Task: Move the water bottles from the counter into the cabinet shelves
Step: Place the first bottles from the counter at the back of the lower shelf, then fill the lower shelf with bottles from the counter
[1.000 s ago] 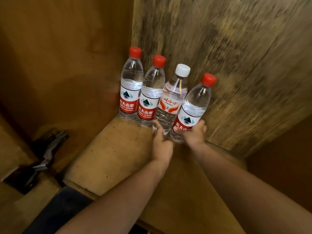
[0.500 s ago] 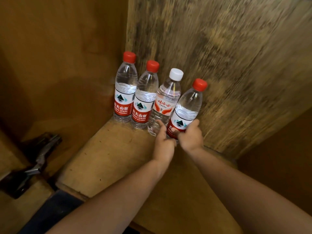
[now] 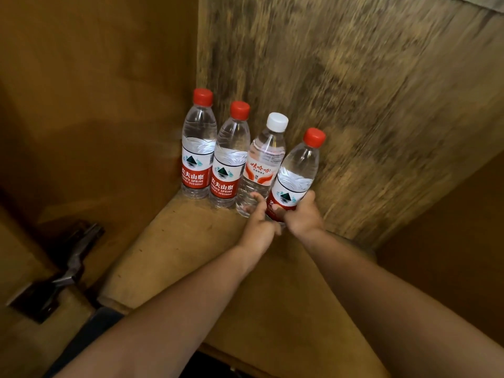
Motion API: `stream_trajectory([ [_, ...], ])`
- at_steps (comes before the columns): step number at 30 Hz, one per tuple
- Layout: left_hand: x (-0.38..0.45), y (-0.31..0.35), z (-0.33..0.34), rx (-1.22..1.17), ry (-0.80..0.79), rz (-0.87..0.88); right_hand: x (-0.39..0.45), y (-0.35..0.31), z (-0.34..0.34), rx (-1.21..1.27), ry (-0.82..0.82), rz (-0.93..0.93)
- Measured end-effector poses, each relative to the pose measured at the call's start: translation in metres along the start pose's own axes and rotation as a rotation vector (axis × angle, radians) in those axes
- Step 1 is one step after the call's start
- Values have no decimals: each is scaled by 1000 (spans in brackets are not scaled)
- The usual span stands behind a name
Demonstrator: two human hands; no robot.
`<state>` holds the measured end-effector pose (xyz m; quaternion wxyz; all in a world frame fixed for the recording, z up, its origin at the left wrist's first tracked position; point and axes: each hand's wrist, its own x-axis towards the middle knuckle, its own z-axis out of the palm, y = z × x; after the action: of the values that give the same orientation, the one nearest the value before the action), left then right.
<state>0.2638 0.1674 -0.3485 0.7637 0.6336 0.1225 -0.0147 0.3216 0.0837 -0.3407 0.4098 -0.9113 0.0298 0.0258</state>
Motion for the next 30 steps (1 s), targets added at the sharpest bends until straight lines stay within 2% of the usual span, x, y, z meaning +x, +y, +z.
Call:
stream_trajectory([
  [4, -9, 11, -8, -22, -9, -90, -10, -3, -8, 62, -106, 100],
  [9, -53, 15, -16, -43, 27, -273, -53, -3, -34, 73, -155, 53],
  [12, -88, 14, -17, -12, -15, -361, -94, 2, -49, 81, -169, 53],
  [14, -108, 13, -16, 112, -89, -339, -126, 6, -61, 129, -201, 60],
  [17, -135, 6, -16, 301, -173, -209, -171, 10, -82, 131, -237, 61],
  [20, -161, -9, -15, 440, -282, -136, -218, 17, -103, 149, -220, 87],
  [25, -194, -28, -9, 613, -417, -120, -289, 50, -128, 142, -93, 117],
  [30, -227, -35, 22, 647, -479, -79, -354, 102, -140, 284, 70, 268],
])
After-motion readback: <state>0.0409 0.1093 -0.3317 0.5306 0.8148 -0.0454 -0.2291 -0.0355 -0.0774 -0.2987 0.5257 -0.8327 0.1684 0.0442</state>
